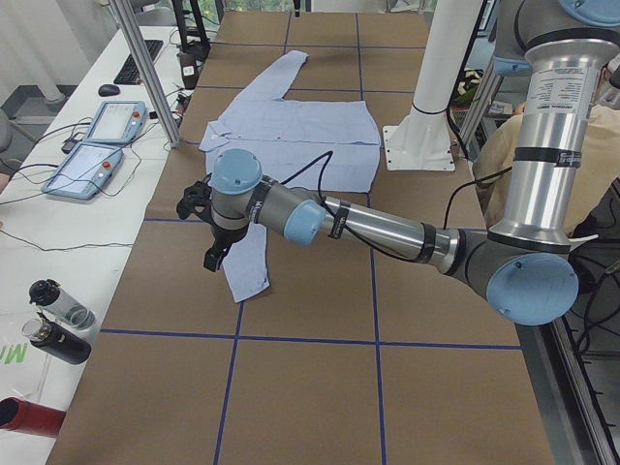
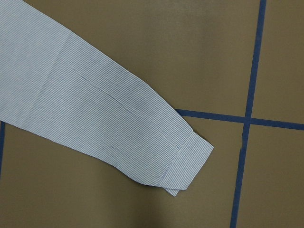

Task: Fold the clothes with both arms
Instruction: 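Move the right gripper toward the cuff of the sleeve nearest it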

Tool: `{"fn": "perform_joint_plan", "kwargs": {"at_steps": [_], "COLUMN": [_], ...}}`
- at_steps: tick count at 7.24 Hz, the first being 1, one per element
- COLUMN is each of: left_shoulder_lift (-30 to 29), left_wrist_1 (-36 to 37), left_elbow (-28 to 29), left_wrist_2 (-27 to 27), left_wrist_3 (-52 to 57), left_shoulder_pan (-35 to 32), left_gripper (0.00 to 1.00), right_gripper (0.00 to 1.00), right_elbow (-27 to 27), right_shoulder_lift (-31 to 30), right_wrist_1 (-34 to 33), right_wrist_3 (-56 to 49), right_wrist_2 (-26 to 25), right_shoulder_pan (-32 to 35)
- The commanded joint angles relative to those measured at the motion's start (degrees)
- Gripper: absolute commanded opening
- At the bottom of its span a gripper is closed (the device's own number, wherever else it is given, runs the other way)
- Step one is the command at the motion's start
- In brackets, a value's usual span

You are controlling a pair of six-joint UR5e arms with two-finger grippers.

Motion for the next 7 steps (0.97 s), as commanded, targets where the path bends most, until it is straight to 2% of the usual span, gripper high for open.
{"fn": "perform_joint_plan", "kwargs": {"at_steps": [1, 2, 3, 4, 5, 6, 7], "left_shoulder_lift": [0.4, 0.4, 0.4, 0.4, 0.4, 0.4, 0.4], "left_wrist_1": [-2.2, -2.2, -2.3, -2.3, -2.4, -3.5, -4.4], "left_elbow": [-0.3, -0.5, -0.4, -0.6, -0.6, -0.6, -0.6], "left_wrist_2": [0.0, 0.0, 0.0, 0.0, 0.0, 0.0, 0.0], "left_wrist_3": [-0.5, -0.5, -0.3, -0.3, -0.3, -0.5, -0.6], "left_shoulder_pan": [0.5, 0.5, 0.6, 0.6, 0.6, 0.6, 0.6], "left_gripper": [1.0, 1.0, 1.0, 1.0, 1.0, 1.0, 1.0], "right_gripper": [1.0, 0.99, 0.97, 0.89, 0.89, 0.89, 0.88], "right_elbow": [-0.7, -1.6, -5.0, -9.1, -13.3, -15.4, -16.1], "right_shoulder_lift": [0.1, 0.0, 0.0, -0.3, -0.3, -0.3, -0.3], "right_wrist_1": [0.0, 0.9, 6.2, 18.0, 28.2, 33.9, 34.5], "right_wrist_3": [7.9, 10.0, 16.5, 29.2, 38.5, 43.1, 44.3], "right_wrist_2": [0.1, 0.2, 1.5, 1.2, 0.3, -2.1, -3.0], "right_shoulder_pan": [-2.2, -2.4, -2.5, -4.0, -6.5, -8.3, -8.6]}}
